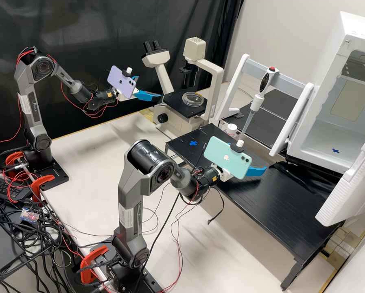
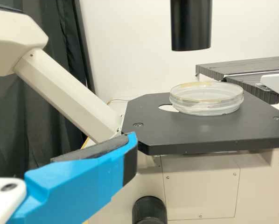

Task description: Move the petri dish to the bench

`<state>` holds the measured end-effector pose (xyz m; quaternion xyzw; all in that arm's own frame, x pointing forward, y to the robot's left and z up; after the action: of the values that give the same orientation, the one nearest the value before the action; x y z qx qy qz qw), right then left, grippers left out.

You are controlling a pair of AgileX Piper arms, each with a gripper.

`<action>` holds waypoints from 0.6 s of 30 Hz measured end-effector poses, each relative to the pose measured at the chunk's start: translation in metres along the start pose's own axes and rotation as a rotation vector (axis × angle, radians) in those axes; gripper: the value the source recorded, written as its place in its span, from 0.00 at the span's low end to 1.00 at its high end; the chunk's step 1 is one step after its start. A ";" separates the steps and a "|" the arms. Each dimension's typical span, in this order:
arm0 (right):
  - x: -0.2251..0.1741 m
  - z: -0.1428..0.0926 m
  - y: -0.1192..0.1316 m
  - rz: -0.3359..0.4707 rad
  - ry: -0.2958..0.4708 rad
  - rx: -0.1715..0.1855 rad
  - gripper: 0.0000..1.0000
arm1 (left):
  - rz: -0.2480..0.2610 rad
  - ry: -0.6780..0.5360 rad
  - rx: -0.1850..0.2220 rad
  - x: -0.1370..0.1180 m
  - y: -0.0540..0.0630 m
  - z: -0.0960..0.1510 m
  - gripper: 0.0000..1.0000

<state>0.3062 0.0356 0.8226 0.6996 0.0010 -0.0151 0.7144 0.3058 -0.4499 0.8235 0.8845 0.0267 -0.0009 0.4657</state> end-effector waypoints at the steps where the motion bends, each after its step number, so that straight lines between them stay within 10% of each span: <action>1: 0.000 0.000 0.000 0.000 0.000 0.000 1.00 | 0.000 0.000 0.000 0.000 0.000 0.000 1.00; 18: -0.019 -0.016 -0.008 -0.021 0.042 0.003 1.00 | 0.000 0.000 0.000 0.000 0.000 0.000 1.00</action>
<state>0.2874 0.0516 0.8144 0.7008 0.0231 -0.0078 0.7130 0.3058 -0.4499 0.8235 0.8845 0.0267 -0.0009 0.4657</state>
